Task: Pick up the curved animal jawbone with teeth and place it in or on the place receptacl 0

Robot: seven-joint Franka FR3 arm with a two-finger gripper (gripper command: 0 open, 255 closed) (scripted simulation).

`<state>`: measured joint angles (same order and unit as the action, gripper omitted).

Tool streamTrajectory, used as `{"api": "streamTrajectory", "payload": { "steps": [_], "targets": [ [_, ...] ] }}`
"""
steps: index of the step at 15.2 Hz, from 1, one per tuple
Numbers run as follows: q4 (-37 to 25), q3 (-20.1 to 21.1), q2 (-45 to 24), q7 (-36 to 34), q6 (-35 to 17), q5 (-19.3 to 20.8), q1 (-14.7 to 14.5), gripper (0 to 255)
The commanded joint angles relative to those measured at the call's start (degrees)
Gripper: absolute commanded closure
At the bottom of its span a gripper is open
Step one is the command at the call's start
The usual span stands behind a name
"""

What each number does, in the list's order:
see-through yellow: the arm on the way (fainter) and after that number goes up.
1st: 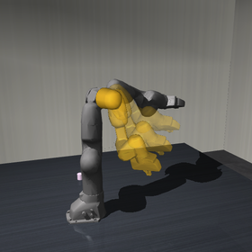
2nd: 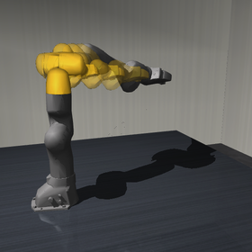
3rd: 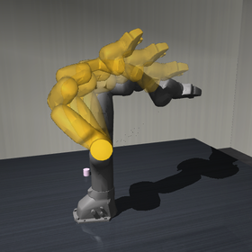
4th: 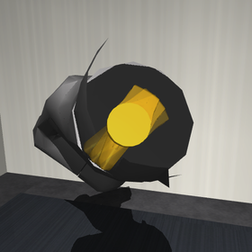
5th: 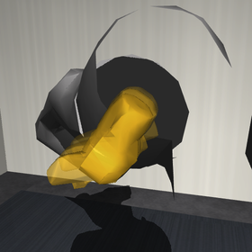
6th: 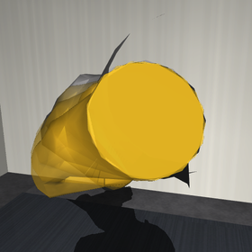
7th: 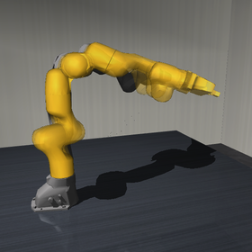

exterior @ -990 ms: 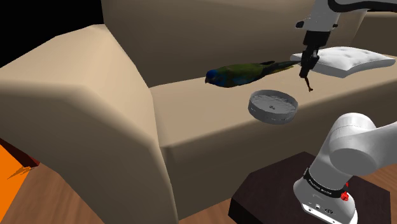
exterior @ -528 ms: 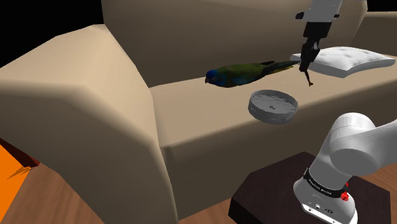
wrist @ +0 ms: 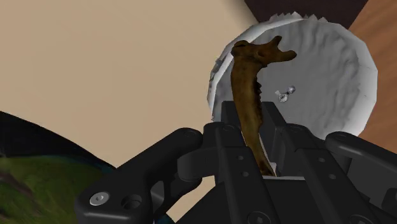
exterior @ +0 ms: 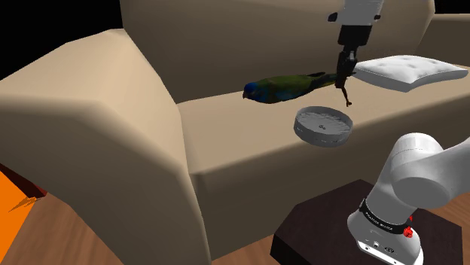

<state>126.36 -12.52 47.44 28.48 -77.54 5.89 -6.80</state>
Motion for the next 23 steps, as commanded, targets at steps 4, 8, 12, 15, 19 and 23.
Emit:
{"api": "streamTrajectory", "payload": {
  "steps": [4,8,12,15,19,23],
  "targets": [
    [-1.2,6.2,-3.0,-6.8,-1.6,-5.1,-1.9,255],
    [2.8,6.1,-1.8,-6.7,-4.3,-4.9,-1.7,255],
    [6.6,5.9,-0.7,-6.7,-7.0,-4.8,-1.6,255],
    [9.4,5.8,0.1,-6.6,-9.1,-4.6,-1.5,255],
    [13.0,5.7,0.9,-6.5,-11.8,-4.5,-1.4,255],
    [13.6,5.7,1.0,-6.5,-12.3,-4.4,-1.3,255]
  ]
}}
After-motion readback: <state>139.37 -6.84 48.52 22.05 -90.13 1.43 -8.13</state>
